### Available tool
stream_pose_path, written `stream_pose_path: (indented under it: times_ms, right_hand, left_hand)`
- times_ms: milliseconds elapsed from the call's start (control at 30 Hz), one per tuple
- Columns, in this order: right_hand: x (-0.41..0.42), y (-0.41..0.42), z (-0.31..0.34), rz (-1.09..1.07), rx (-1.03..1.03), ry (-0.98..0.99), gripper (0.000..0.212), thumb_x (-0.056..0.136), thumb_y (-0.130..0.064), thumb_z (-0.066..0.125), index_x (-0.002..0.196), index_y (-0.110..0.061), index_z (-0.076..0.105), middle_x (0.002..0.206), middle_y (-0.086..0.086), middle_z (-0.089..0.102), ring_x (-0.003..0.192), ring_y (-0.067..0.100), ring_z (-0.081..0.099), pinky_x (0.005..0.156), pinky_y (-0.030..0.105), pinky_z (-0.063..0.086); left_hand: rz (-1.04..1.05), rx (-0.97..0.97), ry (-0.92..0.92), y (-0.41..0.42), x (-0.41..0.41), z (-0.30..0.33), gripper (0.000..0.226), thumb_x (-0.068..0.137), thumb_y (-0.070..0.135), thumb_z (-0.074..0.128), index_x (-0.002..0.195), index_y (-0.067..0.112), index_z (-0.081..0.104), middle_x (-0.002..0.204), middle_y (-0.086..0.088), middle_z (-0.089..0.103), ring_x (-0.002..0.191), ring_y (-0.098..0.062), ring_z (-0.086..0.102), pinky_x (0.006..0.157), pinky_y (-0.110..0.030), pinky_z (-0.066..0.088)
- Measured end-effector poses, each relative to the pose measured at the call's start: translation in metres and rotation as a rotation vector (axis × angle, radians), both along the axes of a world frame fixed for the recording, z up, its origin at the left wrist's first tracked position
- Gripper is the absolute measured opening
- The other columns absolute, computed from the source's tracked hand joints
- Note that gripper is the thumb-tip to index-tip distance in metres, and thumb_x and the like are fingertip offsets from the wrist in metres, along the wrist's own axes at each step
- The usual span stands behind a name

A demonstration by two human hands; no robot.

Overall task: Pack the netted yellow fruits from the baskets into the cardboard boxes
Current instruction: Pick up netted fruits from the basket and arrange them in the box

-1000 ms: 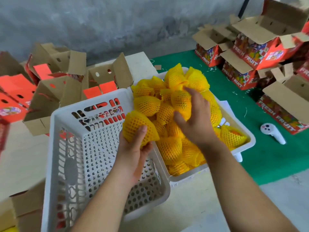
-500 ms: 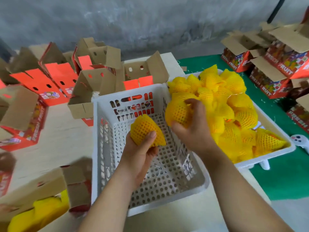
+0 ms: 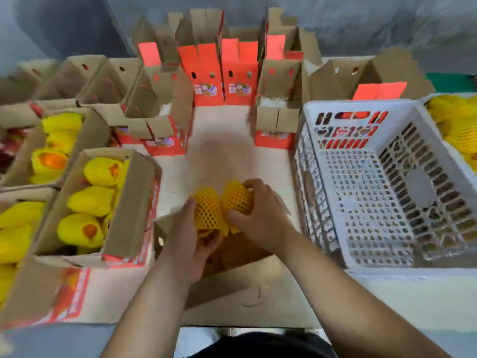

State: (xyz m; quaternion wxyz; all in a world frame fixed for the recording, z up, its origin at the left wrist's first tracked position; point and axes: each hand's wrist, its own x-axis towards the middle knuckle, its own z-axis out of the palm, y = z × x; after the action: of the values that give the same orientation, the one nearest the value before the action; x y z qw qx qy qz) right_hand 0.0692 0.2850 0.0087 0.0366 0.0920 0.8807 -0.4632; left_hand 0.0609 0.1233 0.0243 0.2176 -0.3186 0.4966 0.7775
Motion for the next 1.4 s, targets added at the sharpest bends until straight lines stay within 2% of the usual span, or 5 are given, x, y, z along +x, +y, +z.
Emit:
stream_pose_path:
  times_ms: [200, 333, 533, 633, 1400]
  right_hand:
    - [-0.023, -0.053, -0.036, -0.007, 0.182, -0.362, 0.07, 0.073, -0.029, 0.082, 0.121, -0.015, 0.034, 0.128, 0.008, 0.039, 0.114, 0.029, 0.052, 0.087, 0.041, 0.053]
    - [-0.024, -0.072, -0.061, -0.09, -0.041, -0.518, 0.079, 0.085, -0.022, 0.081, 0.143, -0.012, 0.028, 0.143, 0.015, 0.048, 0.113, 0.028, 0.054, 0.085, 0.03, 0.044]
    - [-0.027, -0.064, -0.052, 0.113, 0.109, -0.636, 0.048, 0.097, -0.033, 0.058, 0.14, -0.016, 0.046, 0.128, 0.01, 0.062, 0.116, 0.031, 0.059, 0.089, 0.037, 0.051]
    - [-0.02, -0.048, -0.036, 0.226, 0.215, -0.558, 0.018, 0.097, -0.01, 0.047, 0.097, -0.023, 0.059, 0.094, 0.001, 0.064, 0.085, 0.019, 0.061, 0.067, 0.029, 0.051]
    - [0.119, 0.358, 0.035, -0.59, -0.138, 0.224, 0.034, 0.1, -0.007, 0.055, 0.13, -0.02, 0.063, 0.112, -0.005, 0.072, 0.1, 0.0, 0.068, 0.081, 0.017, 0.052]
  left_hand:
    - [-0.201, -0.023, -0.268, -0.024, -0.011, -0.048, 0.023, 0.097, 0.04, 0.063, 0.106, 0.019, 0.069, 0.097, -0.005, 0.068, 0.079, -0.023, 0.059, 0.082, -0.031, 0.05]
    - [-0.187, -0.192, -0.257, -0.035, -0.021, -0.058, 0.045, 0.101, 0.028, 0.061, 0.139, 0.006, 0.057, 0.135, -0.022, 0.061, 0.122, -0.039, 0.06, 0.106, -0.045, 0.049]
    - [-0.322, -0.563, 0.303, -0.026, 0.006, -0.033, 0.034, 0.091, 0.031, 0.061, 0.125, 0.037, 0.058, 0.129, 0.005, 0.048, 0.121, -0.021, 0.05, 0.1, -0.036, 0.045]
    - [-0.554, -0.468, 0.482, -0.006, 0.015, -0.039, 0.027, 0.1, 0.009, 0.053, 0.114, 0.028, 0.065, 0.126, 0.001, 0.061, 0.119, -0.015, 0.056, 0.109, -0.036, 0.045]
    - [-0.871, -0.346, 0.935, 0.441, 0.064, 0.003, 0.02, 0.104, 0.022, 0.049, 0.102, 0.021, 0.069, 0.095, 0.007, 0.068, 0.083, 0.001, 0.063, 0.065, -0.012, 0.043]
